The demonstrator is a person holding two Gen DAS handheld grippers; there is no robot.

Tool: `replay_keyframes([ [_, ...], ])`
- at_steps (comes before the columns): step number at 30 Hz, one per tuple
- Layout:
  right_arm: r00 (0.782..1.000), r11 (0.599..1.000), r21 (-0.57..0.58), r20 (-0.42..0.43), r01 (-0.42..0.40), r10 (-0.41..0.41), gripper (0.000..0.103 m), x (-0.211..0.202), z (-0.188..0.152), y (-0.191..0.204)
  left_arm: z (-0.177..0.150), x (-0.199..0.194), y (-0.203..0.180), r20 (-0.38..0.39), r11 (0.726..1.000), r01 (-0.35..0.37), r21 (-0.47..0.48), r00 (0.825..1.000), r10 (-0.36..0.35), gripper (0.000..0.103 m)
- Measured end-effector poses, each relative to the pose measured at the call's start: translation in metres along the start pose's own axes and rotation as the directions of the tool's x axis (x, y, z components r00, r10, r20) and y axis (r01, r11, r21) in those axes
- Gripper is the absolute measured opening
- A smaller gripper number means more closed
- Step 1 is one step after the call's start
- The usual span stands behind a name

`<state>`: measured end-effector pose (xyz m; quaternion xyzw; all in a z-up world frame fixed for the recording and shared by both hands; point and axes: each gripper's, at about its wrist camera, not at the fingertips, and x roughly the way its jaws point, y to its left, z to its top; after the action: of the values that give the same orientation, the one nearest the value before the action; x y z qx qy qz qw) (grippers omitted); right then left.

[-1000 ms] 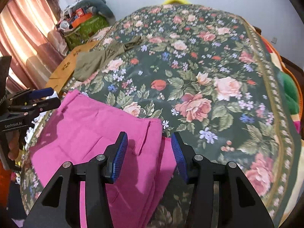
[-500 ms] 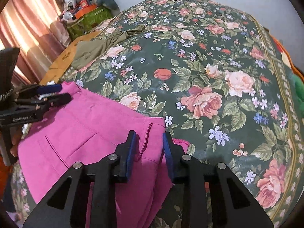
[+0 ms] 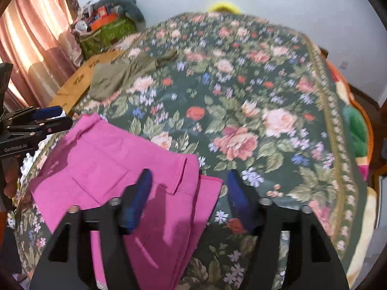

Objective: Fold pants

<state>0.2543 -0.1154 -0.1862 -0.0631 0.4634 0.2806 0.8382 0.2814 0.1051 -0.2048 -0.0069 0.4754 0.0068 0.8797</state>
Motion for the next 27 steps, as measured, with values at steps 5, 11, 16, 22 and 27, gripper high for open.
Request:
replay_keyframes([
  [5, 1.0, 1.0, 0.022, 0.026, 0.011, -0.011, 0.078, -0.012, -0.002, 0.001, -0.005, -0.017, 0.01, 0.024, 0.999, 0.021, -0.036, 1.0, -0.02, 0.081],
  [11, 0.999, 0.996, 0.074, -0.009, -0.048, 0.049, 0.079, -0.007, -0.016, 0.0, -0.021, 0.0, 0.016, -0.068, 0.992, 0.084, -0.09, 0.994, -0.091, 0.086],
  [16, 0.996, 0.995, 0.086, -0.069, -0.054, 0.06, 0.079, 0.012, -0.032, 0.0, -0.034, 0.026, 0.015, -0.16, 0.979, 0.138, -0.148, 0.974, -0.161, 0.086],
  [22, 0.981, 0.969, 0.197, -0.093, -0.148, 0.169, 0.079, 0.025, -0.036, -0.016, -0.034, 0.039, 0.012, -0.192, 0.962, 0.199, -0.184, 0.953, -0.234, 0.087],
  [27, 0.964, 0.939, 0.268, -0.092, -0.216, 0.248, 0.072, 0.035, -0.038, -0.025, -0.03, 0.045, 0.006, -0.197, 0.952, 0.246, -0.184, 0.939, -0.28, 0.082],
])
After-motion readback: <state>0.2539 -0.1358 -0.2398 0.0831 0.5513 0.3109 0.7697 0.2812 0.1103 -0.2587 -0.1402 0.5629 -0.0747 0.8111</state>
